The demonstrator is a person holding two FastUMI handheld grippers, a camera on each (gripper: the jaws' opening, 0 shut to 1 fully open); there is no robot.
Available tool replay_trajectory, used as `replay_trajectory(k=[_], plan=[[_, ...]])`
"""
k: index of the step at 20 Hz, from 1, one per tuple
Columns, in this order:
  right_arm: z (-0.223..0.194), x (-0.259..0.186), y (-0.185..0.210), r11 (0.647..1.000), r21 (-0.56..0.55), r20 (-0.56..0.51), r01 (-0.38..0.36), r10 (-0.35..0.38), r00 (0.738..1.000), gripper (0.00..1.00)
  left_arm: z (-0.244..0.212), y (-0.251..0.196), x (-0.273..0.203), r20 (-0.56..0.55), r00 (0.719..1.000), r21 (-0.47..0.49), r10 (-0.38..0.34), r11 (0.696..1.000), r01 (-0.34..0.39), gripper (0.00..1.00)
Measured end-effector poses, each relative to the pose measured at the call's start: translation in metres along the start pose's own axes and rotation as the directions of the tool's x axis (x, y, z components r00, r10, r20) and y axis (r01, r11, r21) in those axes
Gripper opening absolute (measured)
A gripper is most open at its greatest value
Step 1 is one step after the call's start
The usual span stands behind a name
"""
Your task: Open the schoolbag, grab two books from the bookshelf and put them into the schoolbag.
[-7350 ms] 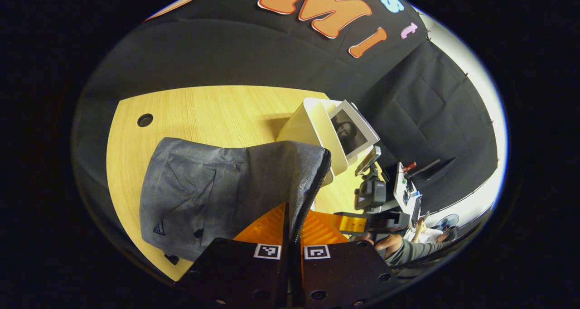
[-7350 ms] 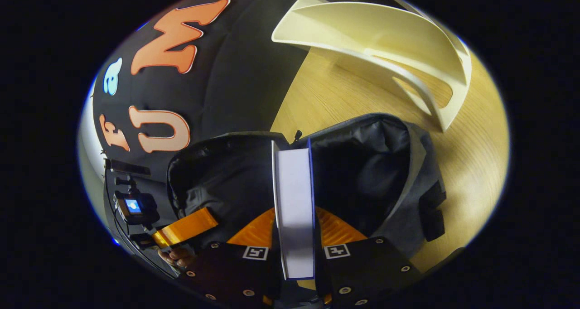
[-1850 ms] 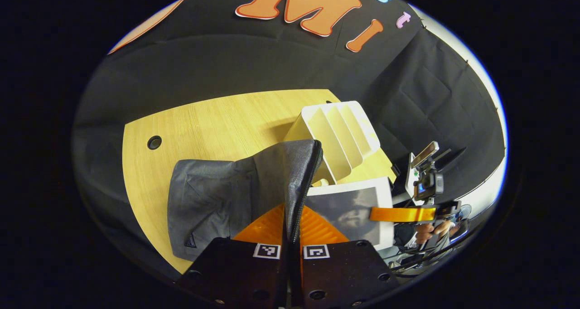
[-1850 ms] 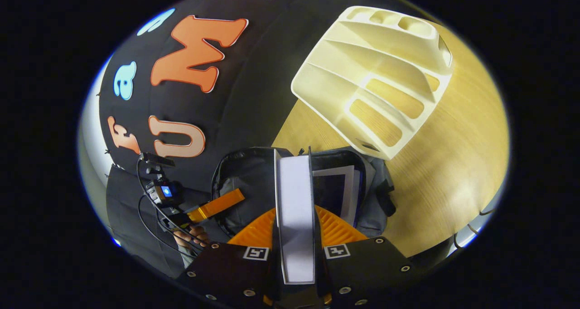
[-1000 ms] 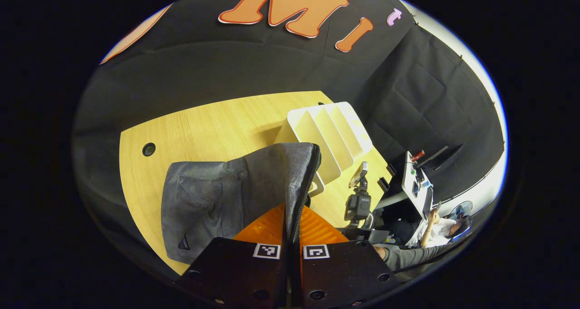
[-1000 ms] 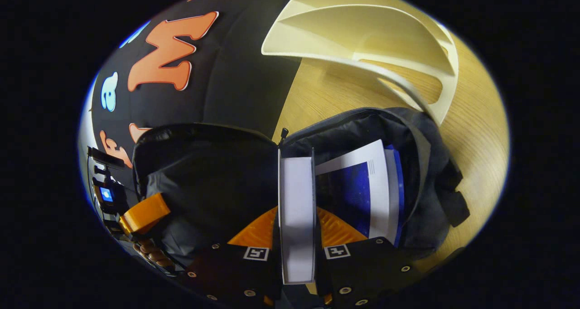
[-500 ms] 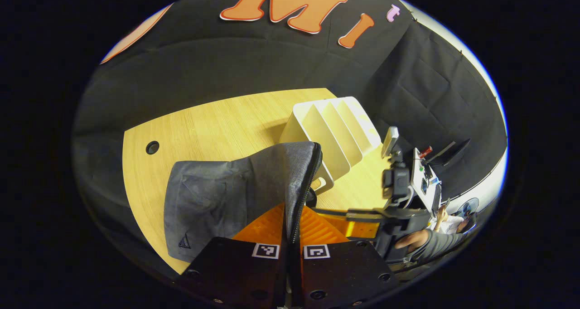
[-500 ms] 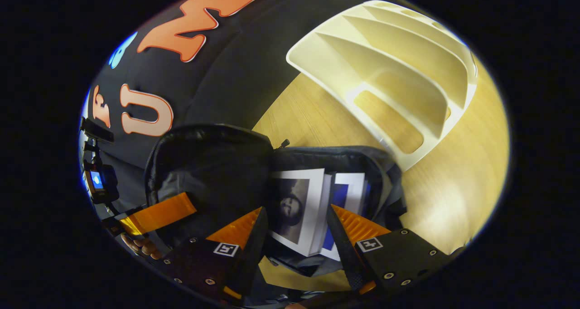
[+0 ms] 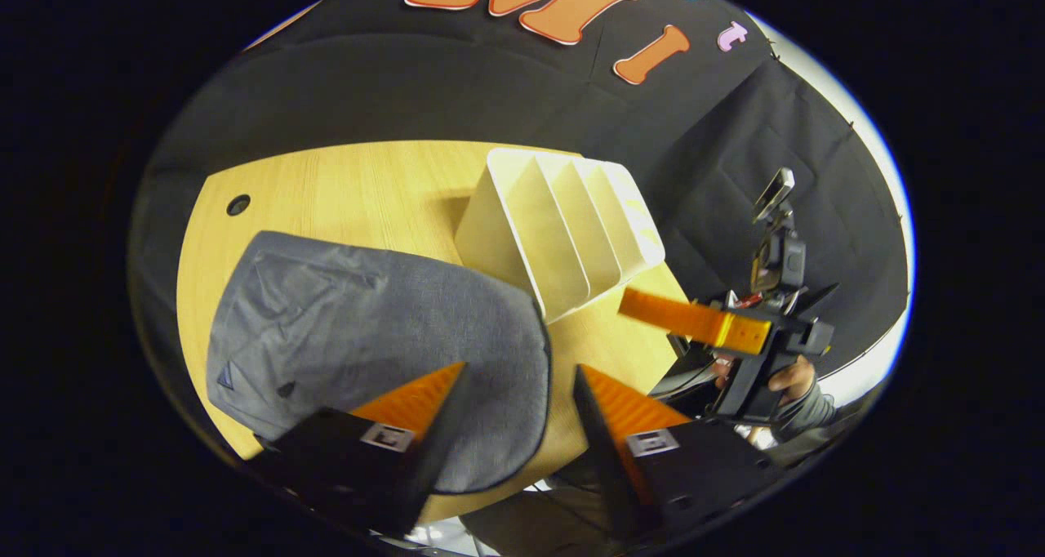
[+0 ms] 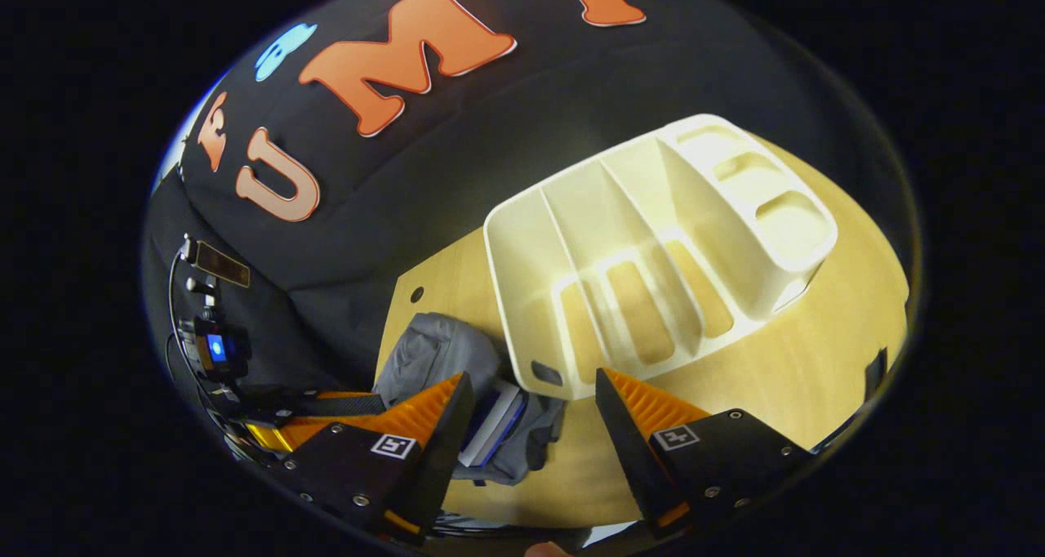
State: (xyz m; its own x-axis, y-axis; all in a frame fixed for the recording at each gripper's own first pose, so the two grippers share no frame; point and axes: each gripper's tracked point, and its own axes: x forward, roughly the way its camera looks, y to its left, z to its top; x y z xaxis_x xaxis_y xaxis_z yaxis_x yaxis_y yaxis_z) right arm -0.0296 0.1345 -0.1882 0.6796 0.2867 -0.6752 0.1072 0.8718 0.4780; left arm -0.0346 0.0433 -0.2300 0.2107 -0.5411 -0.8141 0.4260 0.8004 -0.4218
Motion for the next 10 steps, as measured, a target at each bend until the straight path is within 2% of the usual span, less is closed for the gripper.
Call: replay_trajectory(k=[2,4,6,8,10], plan=[[0.021,-0.009,-0.01,0.998,-0.064,0.036,0.005,-0.002,0.999,0.94,-0.01,-0.011,0.013,-0.006,1.0,-0.024,0.028,0.999,-0.028,0.96],[0.037,-0.02,-0.015,0.993,-0.119,0.069,-0.001,0.01,0.998,0.96,-0.013,-0.03,0.02,0.031,0.998,-0.029,0.046,0.999,-0.045,0.96],[0.054,-0.033,-0.023,0.985,-0.172,0.114,0.009,0.011,0.993,0.96,0.01,-0.048,0.019,0.113,0.987,0.013,0.114,0.993,-0.116,0.96],[0.074,-0.044,-0.025,0.975,-0.223,0.168,0.022,0.017,0.986,0.96,0.036,-0.069,0.017,0.232,0.958,0.064,0.167,0.98,-0.186,0.98],[0.09,-0.068,-0.027,0.961,-0.275,0.224,0.029,0.035,0.974,0.96,0.058,-0.101,0.012,0.352,0.918,0.077,0.185,0.971,-0.225,0.99]])
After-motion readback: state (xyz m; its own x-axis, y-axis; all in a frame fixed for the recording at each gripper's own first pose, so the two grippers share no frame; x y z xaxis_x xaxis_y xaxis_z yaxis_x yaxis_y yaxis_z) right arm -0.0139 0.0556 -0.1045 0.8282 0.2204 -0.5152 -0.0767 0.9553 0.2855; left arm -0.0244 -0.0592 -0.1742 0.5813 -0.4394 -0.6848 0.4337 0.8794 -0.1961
